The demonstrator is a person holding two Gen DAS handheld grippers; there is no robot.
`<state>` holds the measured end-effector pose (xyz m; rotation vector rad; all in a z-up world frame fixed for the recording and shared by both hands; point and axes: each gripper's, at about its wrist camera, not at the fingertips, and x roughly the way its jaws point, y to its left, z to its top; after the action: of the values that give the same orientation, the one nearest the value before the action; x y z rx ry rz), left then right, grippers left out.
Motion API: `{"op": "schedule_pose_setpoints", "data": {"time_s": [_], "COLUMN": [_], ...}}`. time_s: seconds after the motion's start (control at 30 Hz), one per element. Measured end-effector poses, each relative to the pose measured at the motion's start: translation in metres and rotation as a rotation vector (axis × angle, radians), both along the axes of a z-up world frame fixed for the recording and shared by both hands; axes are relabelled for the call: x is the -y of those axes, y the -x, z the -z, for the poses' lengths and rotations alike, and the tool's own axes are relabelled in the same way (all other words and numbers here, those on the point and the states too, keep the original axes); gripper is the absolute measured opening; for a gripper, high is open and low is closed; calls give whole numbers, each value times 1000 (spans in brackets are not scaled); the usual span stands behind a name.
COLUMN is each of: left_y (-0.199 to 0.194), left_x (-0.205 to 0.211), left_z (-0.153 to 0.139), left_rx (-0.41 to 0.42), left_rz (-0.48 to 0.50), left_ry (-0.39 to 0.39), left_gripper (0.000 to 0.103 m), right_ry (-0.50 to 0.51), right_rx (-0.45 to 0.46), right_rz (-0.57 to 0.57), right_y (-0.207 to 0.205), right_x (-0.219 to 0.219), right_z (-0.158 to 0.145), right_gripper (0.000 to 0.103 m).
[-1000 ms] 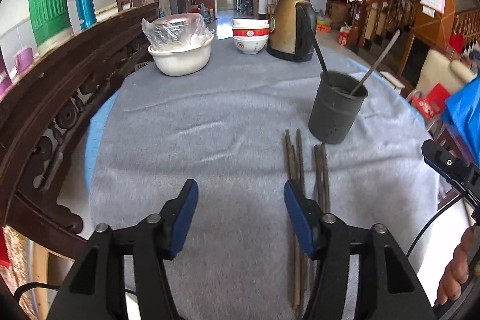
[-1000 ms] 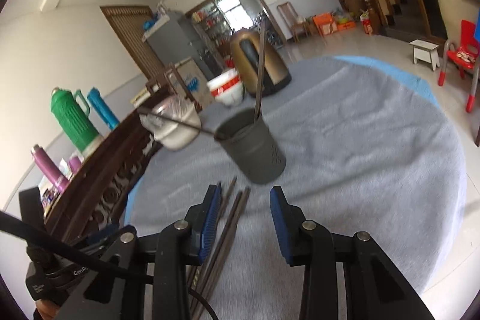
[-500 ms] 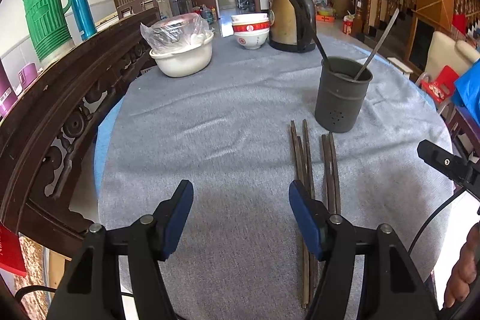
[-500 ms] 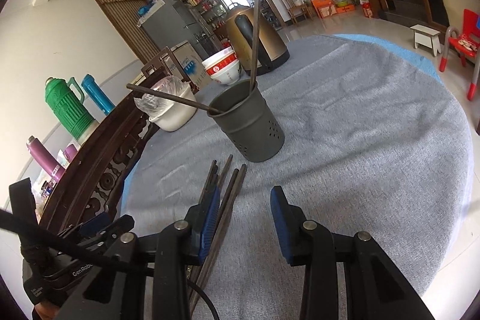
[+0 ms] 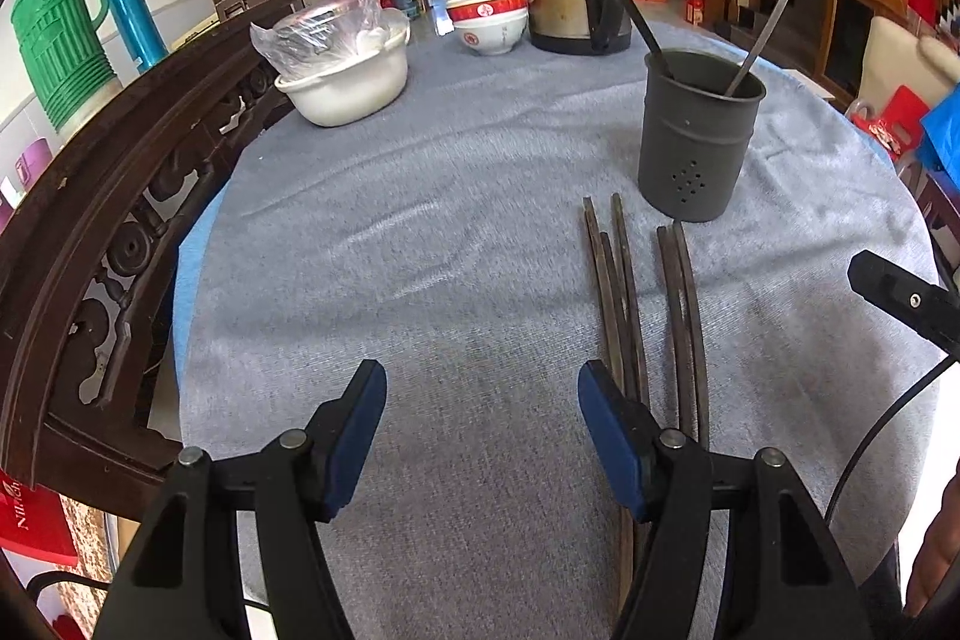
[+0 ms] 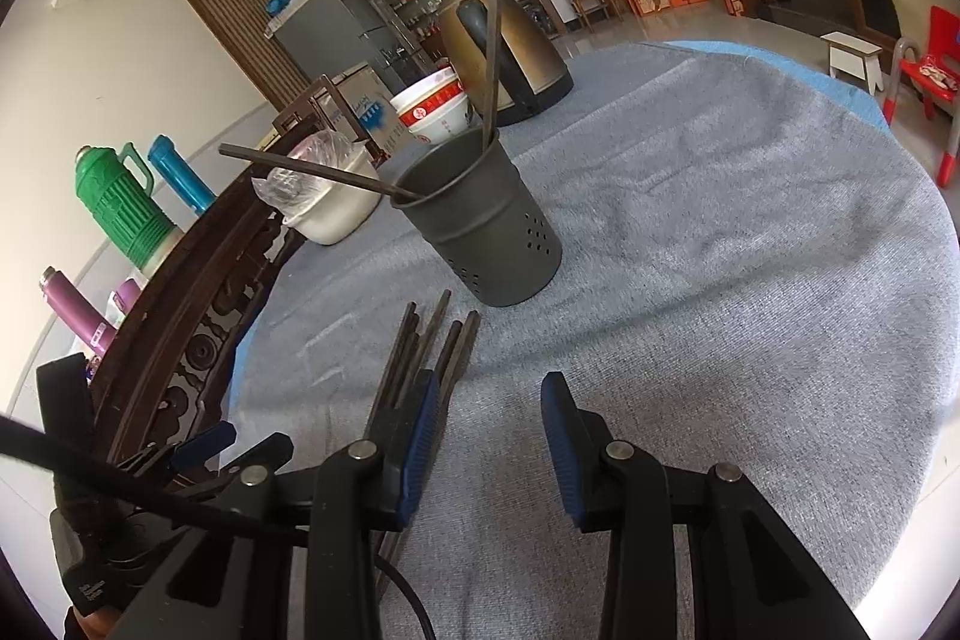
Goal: Organize utensils
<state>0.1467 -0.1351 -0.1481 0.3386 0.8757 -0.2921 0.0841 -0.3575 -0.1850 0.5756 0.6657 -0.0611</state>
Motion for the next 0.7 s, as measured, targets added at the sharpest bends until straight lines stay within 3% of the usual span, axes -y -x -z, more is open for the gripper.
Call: {"op": "schedule_pose_setpoints", "data": {"time_s": [0.7], "left_y": [-19], "left_x": [15], "left_z": [15], "left_rx": [-46], "left_rz": [32], "left_ry": [11], "left_gripper": [67], "right_ry": [2], "right_rx": [-43], "right_rz": [-4], "right_y": [-22], "right_x": [3], "right_z": [9], "right_gripper": [39]}}
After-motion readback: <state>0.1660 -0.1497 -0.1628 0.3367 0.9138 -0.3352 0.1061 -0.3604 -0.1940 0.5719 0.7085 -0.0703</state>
